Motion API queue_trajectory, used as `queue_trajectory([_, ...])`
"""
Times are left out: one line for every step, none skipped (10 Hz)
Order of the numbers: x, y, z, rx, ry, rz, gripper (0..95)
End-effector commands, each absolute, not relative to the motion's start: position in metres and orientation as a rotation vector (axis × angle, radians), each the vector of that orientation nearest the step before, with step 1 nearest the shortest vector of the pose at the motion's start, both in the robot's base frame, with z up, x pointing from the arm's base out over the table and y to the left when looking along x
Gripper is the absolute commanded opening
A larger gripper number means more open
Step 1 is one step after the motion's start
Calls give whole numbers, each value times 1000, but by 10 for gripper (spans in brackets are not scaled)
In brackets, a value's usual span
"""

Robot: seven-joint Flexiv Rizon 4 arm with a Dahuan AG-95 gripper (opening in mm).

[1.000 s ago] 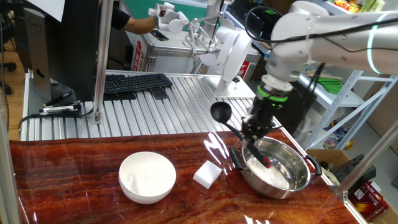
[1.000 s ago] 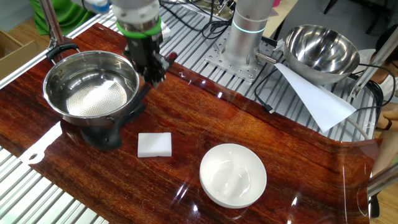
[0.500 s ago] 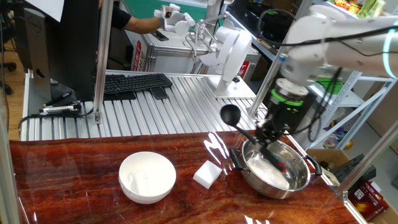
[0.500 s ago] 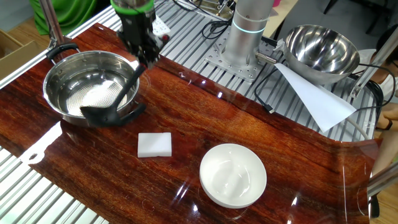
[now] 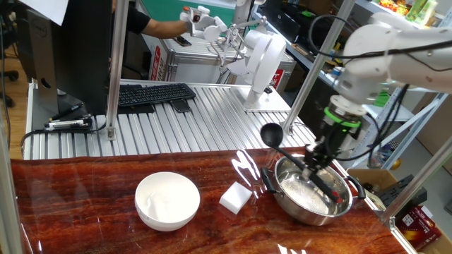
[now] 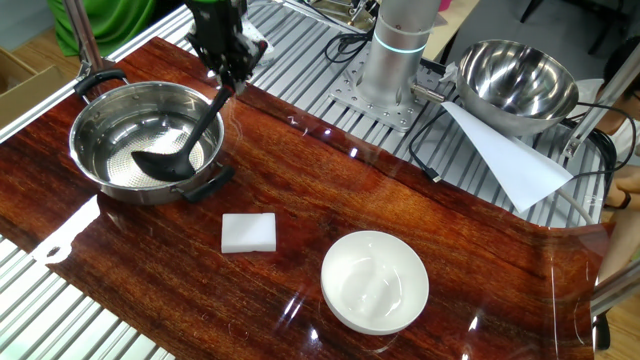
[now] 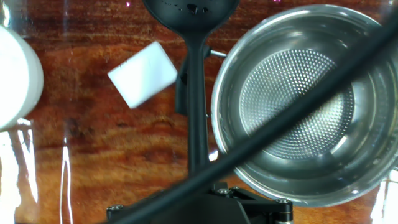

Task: Scoop water with a large spoon from one bowl to another

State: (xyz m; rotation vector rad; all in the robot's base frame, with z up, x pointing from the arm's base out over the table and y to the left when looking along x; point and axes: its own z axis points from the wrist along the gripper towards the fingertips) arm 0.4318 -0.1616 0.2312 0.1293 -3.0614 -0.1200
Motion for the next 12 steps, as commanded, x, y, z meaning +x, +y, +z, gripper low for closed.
queue_trajectory([432, -161, 231, 124, -3061, -117, 0])
queue_trajectory([432, -161, 231, 124, -3061, -120, 0])
queue_trajectory([432, -161, 231, 126, -3061, -118, 0])
queue_trajectory([432, -161, 231, 129, -3061, -117, 0])
queue_trajectory([432, -161, 231, 128, -3060, -117, 0])
queue_trajectory([432, -161, 231, 131, -3060, -118, 0])
queue_trajectory([433, -161, 231, 133, -3061, -118, 0])
queue_trajectory([433, -161, 231, 132, -3061, -120, 0])
queue_trajectory([433, -161, 231, 120, -3060, -126, 0])
queue_trajectory([433, -161, 231, 132, -3054, -120, 0])
queue_trajectory([433, -161, 231, 146, -3053, -120, 0])
queue_trajectory([434, -160, 230, 145, -3051, -120, 0])
